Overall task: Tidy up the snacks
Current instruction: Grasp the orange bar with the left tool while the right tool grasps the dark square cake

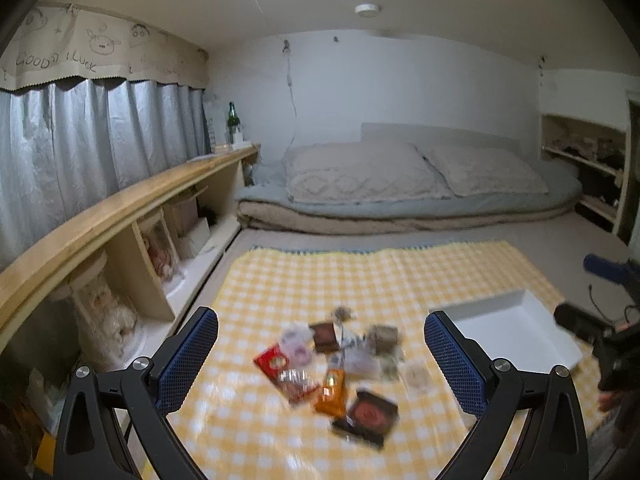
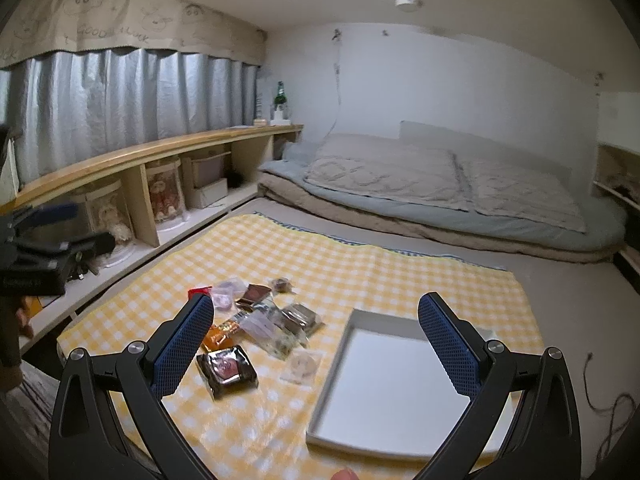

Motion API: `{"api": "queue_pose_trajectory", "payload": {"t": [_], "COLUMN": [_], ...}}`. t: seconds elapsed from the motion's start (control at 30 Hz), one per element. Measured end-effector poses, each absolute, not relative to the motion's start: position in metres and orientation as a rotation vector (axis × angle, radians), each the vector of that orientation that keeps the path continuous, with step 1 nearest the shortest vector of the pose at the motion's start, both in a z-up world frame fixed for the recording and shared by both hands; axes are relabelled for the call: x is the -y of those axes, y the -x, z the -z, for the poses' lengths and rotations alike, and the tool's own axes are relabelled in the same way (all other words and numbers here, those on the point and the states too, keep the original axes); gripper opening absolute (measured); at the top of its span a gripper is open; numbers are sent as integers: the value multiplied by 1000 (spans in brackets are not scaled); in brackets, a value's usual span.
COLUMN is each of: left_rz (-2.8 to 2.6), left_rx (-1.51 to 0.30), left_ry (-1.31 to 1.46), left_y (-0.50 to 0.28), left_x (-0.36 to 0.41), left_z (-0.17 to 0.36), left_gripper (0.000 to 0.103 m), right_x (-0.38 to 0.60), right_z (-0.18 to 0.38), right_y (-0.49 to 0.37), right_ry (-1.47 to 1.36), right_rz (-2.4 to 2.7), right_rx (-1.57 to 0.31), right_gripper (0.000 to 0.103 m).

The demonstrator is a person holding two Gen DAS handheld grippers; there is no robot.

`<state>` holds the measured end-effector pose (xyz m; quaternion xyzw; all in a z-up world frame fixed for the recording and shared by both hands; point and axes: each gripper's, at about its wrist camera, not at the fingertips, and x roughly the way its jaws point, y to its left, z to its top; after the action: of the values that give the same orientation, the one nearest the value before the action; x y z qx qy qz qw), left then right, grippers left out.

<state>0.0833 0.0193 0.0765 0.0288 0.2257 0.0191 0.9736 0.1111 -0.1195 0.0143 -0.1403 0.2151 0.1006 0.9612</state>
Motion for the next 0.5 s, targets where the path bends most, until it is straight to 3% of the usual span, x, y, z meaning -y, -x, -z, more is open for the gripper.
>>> {"api": "queue_pose_trajectory", "payload": {"t": [0.2,0.5], "left_rz": [-32,25], "left_rx": [-429,-635], "left_ry": [-46,1], "left_y": [-133,-240], "left_x": [-31,-77], "left_z": [-67,-16], "left_gripper": [103,103], "right_x": [108,79], "right_z": [-7,58], "right_y": [-158,-230], "right_ry": [263,288], "right_rz": [-285,-410], "right_rx": [-462,-606], "right_gripper": [103,103]}}
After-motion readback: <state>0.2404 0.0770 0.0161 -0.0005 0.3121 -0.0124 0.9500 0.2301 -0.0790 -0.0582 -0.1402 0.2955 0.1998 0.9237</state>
